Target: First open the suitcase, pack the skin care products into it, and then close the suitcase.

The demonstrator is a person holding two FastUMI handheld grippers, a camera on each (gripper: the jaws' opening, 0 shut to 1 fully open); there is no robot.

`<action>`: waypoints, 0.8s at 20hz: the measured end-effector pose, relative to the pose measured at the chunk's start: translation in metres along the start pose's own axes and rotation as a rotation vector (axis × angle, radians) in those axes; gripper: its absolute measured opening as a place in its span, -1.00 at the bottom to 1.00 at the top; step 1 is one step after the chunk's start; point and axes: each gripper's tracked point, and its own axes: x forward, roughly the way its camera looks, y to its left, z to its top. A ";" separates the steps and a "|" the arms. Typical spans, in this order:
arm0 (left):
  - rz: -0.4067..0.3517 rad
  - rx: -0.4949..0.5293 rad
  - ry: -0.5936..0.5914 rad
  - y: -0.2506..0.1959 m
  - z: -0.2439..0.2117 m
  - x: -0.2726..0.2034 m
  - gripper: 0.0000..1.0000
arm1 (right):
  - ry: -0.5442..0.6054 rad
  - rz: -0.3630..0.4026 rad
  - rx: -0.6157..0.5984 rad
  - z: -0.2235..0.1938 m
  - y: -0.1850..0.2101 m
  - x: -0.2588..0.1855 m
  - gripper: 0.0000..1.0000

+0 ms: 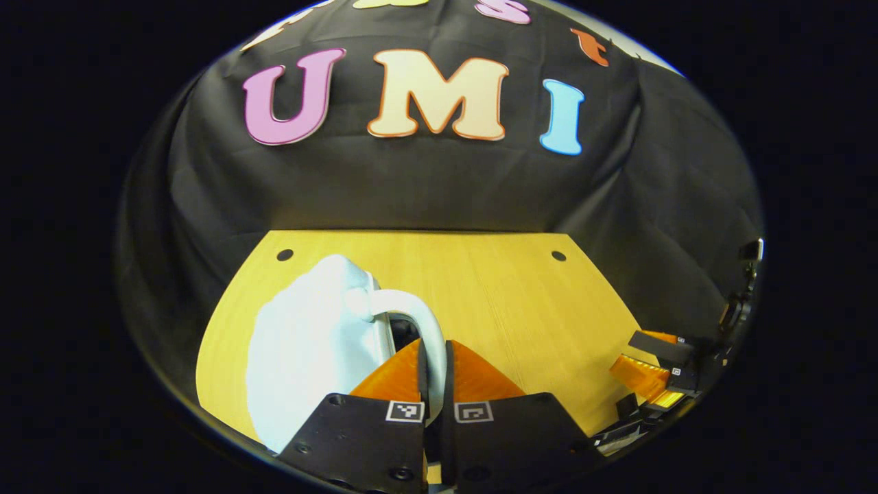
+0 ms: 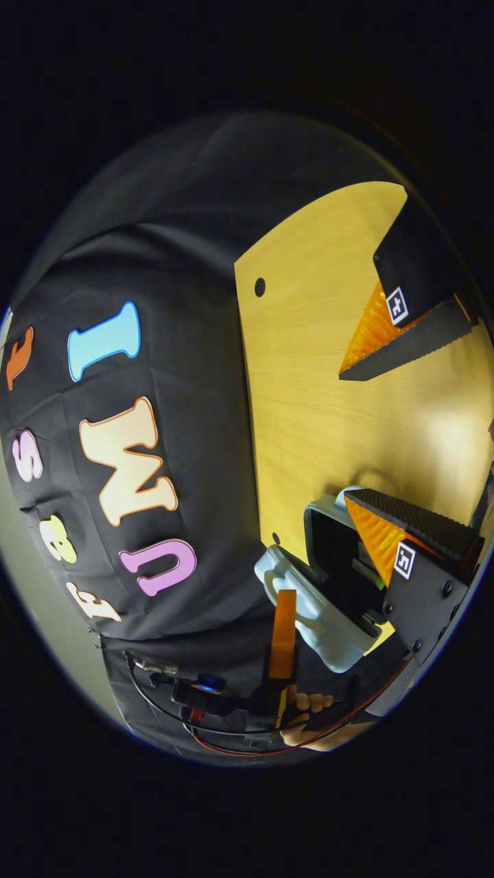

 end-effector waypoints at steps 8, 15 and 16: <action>0.024 0.058 -0.045 -0.029 -0.005 0.011 -0.15 | -0.073 -0.038 -0.012 0.028 -0.030 -0.021 0.96; 0.252 0.098 -0.470 -0.043 0.076 -0.052 0.68 | -0.285 -0.011 -0.124 0.109 -0.036 -0.049 0.95; 0.288 0.097 -0.519 -0.043 0.088 -0.065 0.84 | -0.332 -0.029 -0.161 0.122 -0.038 -0.054 0.95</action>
